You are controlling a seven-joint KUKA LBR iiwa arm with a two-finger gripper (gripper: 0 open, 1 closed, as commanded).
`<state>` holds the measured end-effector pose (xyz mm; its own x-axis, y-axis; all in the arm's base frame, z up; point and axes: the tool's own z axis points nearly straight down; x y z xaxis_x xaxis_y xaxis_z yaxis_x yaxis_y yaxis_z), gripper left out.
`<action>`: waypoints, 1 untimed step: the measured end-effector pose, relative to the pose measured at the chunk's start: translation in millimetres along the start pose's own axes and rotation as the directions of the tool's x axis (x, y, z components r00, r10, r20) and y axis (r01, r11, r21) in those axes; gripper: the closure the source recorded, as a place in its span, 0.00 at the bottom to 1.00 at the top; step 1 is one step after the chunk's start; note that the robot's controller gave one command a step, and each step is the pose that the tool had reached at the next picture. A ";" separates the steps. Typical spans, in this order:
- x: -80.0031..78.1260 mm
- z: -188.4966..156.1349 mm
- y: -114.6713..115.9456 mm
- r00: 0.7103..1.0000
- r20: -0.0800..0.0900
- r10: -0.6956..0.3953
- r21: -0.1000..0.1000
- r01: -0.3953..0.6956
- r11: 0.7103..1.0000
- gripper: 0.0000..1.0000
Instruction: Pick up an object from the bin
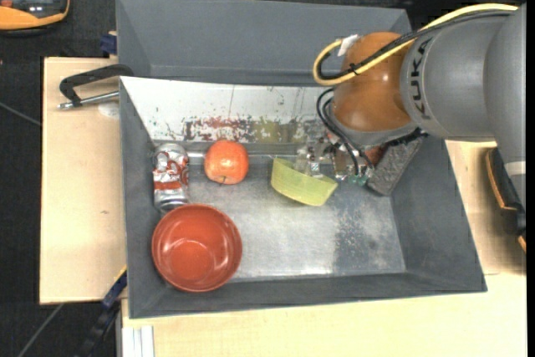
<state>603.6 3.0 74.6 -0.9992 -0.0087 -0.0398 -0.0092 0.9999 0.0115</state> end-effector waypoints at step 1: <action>9.6 -195.2 9.5 0.996 0.016 0.083 -0.003 -0.083 0.997 1.00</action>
Offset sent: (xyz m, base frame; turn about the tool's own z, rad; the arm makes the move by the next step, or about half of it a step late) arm -0.0201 0.0063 0.1878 0.0845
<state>586.1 10.1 269.4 -0.9957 0.0745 -0.0547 0.0736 0.9971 0.0174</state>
